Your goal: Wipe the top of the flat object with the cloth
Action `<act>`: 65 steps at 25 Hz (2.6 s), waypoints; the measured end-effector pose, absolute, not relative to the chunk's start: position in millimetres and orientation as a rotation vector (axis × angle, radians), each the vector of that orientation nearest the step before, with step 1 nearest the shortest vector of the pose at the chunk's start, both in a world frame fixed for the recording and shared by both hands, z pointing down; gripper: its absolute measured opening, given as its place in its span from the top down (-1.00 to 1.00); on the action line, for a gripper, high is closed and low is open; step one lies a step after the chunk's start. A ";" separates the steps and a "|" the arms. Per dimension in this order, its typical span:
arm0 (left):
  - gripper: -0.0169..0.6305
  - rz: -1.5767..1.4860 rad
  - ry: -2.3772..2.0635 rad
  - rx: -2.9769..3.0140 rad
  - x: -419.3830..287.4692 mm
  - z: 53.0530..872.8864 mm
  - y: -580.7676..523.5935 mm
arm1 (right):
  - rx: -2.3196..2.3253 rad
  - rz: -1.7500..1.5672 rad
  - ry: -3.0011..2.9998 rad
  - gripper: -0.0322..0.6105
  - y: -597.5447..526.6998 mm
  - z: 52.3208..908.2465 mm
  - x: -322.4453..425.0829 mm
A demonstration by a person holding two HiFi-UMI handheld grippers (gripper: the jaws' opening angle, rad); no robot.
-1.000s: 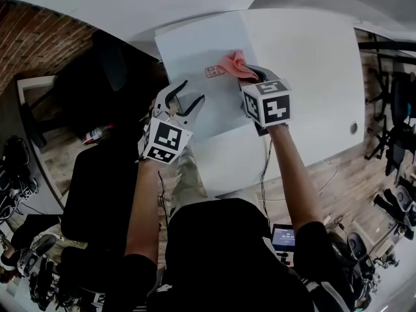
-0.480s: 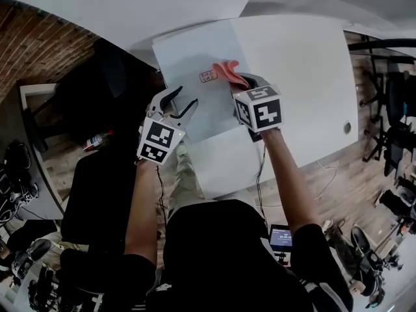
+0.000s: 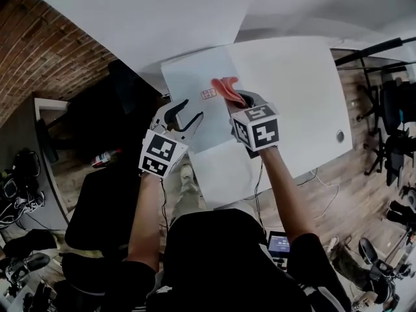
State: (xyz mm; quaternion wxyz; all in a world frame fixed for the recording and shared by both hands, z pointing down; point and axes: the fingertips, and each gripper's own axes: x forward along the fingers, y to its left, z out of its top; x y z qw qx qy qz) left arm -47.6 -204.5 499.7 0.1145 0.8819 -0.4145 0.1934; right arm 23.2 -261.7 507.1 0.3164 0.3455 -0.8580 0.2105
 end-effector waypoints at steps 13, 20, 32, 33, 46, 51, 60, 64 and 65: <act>0.51 0.352 -1.281 2.617 -35.3 387.7 -175.8 | 1.016 0.441 -2.403 0.76 -221.9 409.2 22.1; 0.58 0.226 -1.333 2.651 -36.9 324.2 -157.9 | 1.068 0.351 -2.510 0.76 -197.6 350.2 19.2; 0.77 -0.024 -1.468 2.676 -50.1 236.7 -132.8 | 1.149 0.231 -2.640 0.76 -168.9 272.5 22.6; 0.77 -0.039 -1.474 2.679 -49.9 231.8 -131.0 | 1.153 0.219 -2.650 0.76 -166.9 267.3 23.4; 0.90 -0.035 -1.545 2.741 -38.3 195.7 -119.4 | 1.183 0.152 -2.738 0.76 -155.3 231.1 29.7; 0.91 -0.021 -1.549 2.759 -31.3 192.9 -115.3 | 1.182 0.148 -2.760 0.76 -152.2 223.5 31.9; 0.91 -0.023 -1.556 2.754 -28.0 193.2 -114.7 | 1.189 0.149 -2.785 0.76 -149.8 216.6 35.4; 0.91 -0.038 -1.540 2.747 -27.7 193.7 -114.1 | 1.200 0.129 -2.794 0.76 -149.7 208.3 37.6; 0.91 -0.039 -1.539 2.745 -28.1 193.7 -114.1 | 1.199 0.125 -2.794 0.76 -149.4 207.3 37.6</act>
